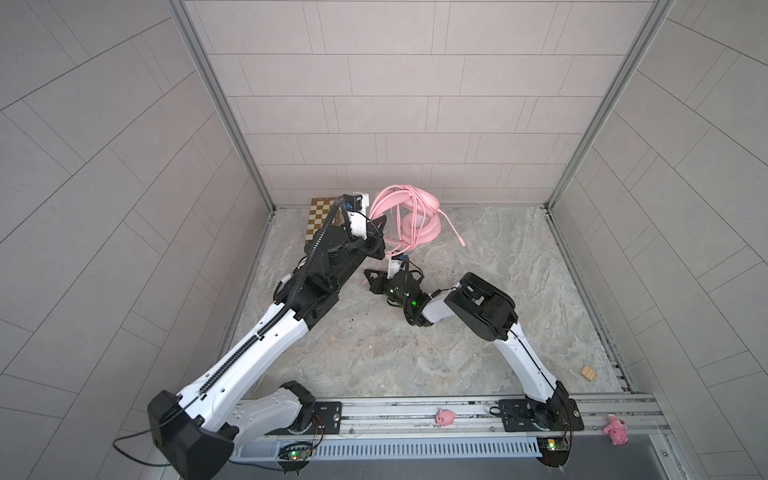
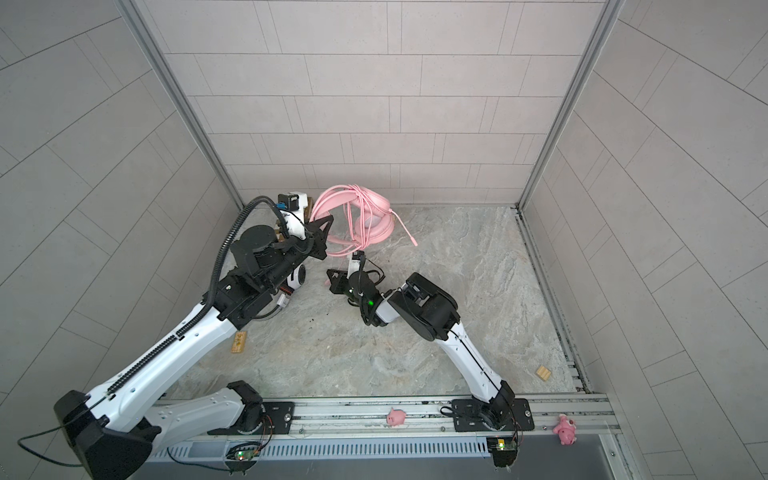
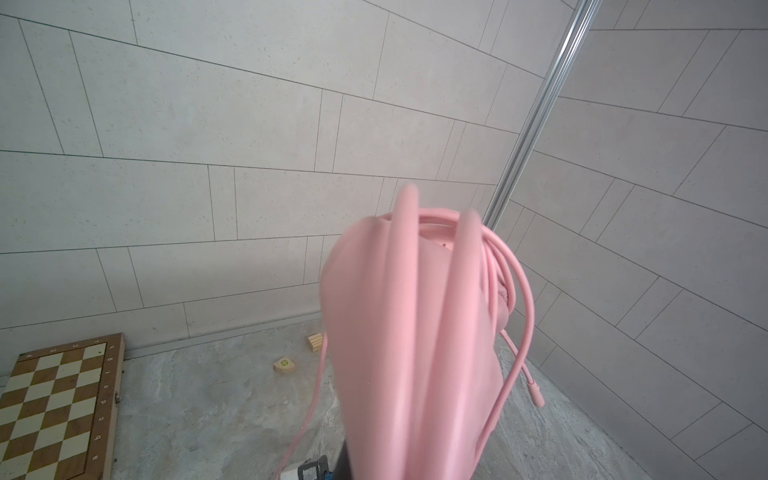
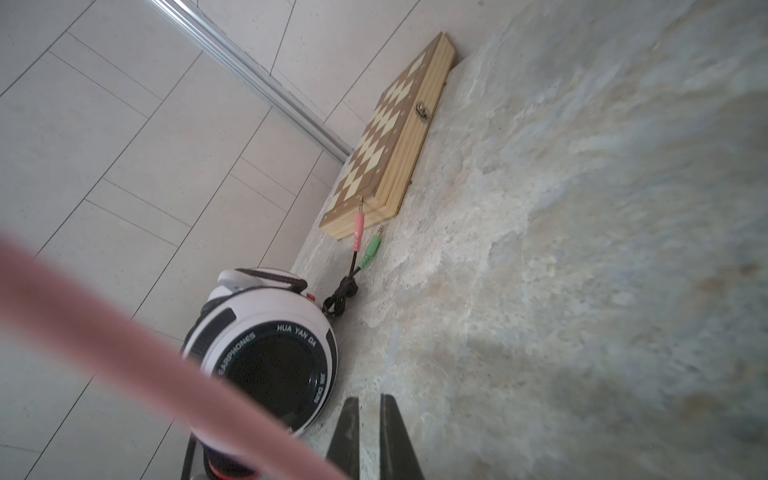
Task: Wrap the headphones
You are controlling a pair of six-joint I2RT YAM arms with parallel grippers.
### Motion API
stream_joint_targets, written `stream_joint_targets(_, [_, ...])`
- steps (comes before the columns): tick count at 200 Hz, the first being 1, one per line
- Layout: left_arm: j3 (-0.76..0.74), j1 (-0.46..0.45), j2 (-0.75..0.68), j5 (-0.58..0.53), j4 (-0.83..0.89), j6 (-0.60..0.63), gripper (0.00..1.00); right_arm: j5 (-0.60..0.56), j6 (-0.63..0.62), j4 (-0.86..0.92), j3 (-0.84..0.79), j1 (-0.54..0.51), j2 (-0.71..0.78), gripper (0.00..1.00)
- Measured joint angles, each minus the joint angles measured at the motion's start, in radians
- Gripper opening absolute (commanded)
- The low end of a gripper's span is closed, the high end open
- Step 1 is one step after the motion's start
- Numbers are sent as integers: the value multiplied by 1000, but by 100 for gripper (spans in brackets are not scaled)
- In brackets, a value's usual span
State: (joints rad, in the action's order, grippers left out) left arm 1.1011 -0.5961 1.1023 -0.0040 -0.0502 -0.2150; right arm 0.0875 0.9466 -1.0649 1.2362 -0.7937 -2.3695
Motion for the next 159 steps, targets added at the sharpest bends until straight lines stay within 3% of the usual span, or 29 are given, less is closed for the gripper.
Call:
stream_joint_targets(93, [2, 16, 47, -98, -65, 29, 0, 116, -23, 149, -539, -49, 482, 2])
stream_joint_targets(124, [-1, 23, 119, -141, -94, 45, 0, 146, -58, 303, -623, -107, 666, 2])
stream_joint_targets(159, [-22, 48, 158, -177, -94, 72, 0, 139, -149, 605, -653, -143, 947, 1])
